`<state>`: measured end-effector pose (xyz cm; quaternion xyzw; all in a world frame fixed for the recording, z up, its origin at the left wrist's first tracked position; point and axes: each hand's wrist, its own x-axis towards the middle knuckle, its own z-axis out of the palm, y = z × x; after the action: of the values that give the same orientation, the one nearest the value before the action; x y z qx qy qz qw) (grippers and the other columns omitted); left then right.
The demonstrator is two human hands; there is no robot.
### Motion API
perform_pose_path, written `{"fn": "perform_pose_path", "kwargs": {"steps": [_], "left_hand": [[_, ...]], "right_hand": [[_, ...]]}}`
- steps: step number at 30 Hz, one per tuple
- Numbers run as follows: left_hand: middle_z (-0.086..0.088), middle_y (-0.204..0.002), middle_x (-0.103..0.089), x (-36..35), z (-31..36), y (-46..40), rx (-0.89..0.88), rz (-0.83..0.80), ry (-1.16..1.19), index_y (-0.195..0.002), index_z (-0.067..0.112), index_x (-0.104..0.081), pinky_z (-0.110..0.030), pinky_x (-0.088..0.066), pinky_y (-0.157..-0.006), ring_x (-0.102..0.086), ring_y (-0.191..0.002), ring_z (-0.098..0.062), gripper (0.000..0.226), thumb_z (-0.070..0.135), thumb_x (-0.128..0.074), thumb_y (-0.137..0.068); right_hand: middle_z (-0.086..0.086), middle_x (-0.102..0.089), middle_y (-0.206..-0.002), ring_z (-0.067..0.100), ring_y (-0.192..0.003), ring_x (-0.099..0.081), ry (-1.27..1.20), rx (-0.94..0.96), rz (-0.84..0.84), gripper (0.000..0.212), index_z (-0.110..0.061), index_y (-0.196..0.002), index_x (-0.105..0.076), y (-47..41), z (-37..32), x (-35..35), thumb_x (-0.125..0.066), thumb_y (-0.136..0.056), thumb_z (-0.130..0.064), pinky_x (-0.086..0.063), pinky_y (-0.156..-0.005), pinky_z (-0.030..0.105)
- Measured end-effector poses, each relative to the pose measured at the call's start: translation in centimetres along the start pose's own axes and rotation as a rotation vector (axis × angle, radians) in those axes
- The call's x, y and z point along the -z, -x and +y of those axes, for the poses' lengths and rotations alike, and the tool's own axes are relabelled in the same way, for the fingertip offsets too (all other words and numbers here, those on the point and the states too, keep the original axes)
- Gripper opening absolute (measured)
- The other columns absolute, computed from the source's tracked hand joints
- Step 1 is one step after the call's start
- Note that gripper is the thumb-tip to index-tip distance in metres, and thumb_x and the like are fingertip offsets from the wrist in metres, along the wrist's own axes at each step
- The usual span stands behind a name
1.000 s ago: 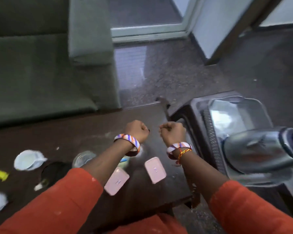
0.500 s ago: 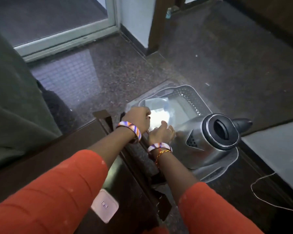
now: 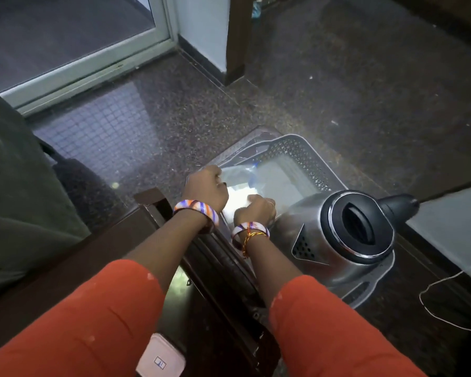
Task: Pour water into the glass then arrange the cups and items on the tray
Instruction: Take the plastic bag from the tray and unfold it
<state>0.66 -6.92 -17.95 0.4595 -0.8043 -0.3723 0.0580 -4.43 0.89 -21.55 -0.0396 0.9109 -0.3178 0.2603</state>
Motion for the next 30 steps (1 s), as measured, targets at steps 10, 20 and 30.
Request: {"fn": "perform_pose_path", "kwargs": {"steps": [10, 20, 30], "left_hand": [[0.002, -0.063, -0.060, 6.7, -0.6, 5.3, 0.399, -0.253, 0.998, -0.078, 0.017, -0.062, -0.025, -0.047, -0.057, -0.057, -0.058, -0.011, 0.030, 0.046, -0.058, -0.083], [-0.018, -0.102, -0.058, 14.4, -9.4, 12.7, 0.580, 0.108, 1.165, -0.120, 0.002, -0.049, -0.047, -0.051, -0.064, -0.060, -0.083, -0.031, 0.028, 0.004, -0.047, -0.093], [-0.008, -0.081, -0.065, 19.2, -16.9, 21.1, 0.441, 0.098, 1.087, -0.093, 0.007, -0.058, -0.034, -0.058, -0.045, -0.069, -0.055, -0.014, 0.006, 0.004, -0.058, -0.087]], "right_hand": [[0.007, -0.067, -0.090, 0.030, -0.078, -0.063, 0.171, 0.935, 0.278, 0.032, -0.023, -0.090, -0.074, 9.6, -2.9, 1.3, -0.067, -0.064, -0.005, -0.049, -0.061, 0.033], [0.009, -0.066, -0.097, 0.033, -0.094, -0.060, 0.081, 1.014, 0.207, 0.008, -0.018, -0.077, -0.072, 19.8, -4.4, 0.1, -0.070, -0.073, -0.024, -0.044, -0.082, 0.040], [0.006, -0.070, -0.098, 0.025, -0.093, -0.064, 0.142, 0.854, -0.270, 0.027, -0.013, -0.094, -0.068, 26.6, -6.2, -3.0, -0.073, -0.069, -0.020, -0.054, -0.080, 0.039]]}}
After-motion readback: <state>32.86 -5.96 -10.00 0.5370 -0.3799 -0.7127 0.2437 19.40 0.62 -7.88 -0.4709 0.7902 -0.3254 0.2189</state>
